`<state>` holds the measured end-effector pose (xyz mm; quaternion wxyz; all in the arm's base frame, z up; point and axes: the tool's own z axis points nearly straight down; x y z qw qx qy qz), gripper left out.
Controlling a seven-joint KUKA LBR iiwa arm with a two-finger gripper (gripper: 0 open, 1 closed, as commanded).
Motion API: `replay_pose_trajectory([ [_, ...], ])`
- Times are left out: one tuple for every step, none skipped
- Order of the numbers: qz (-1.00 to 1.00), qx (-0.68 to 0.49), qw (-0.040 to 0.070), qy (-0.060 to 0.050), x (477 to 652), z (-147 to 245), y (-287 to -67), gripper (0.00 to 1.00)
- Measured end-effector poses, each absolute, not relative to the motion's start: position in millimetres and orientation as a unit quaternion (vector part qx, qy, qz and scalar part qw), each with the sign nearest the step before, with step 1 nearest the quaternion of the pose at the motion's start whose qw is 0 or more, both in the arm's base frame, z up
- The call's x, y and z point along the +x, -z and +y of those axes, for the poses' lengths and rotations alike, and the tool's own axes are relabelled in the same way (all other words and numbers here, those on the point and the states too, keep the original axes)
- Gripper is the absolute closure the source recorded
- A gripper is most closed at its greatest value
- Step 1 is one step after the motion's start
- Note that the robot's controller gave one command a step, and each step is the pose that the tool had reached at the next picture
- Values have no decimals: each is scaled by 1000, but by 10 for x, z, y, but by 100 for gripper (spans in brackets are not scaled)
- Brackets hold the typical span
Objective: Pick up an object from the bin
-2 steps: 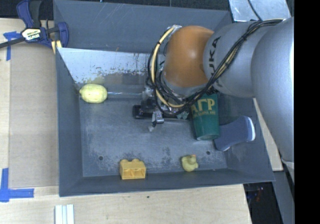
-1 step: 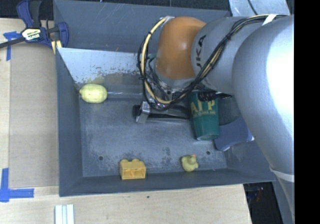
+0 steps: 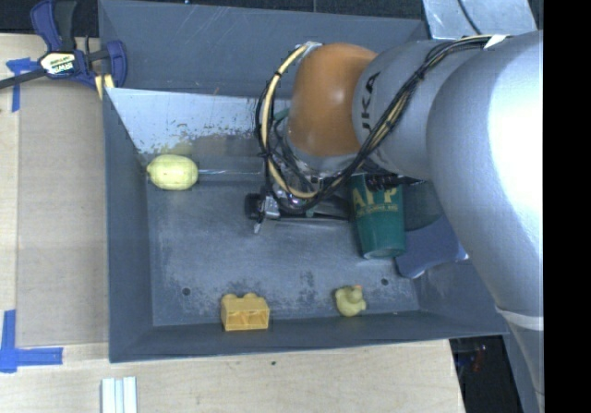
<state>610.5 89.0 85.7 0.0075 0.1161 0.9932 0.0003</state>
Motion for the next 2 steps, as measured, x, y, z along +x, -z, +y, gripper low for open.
replay_pose_trajectory([
  [996, 87, 9, -1, 6076, 951, -782, 0],
  [980, 201, 6, 0, 6071, 976, -1301, 0],
])
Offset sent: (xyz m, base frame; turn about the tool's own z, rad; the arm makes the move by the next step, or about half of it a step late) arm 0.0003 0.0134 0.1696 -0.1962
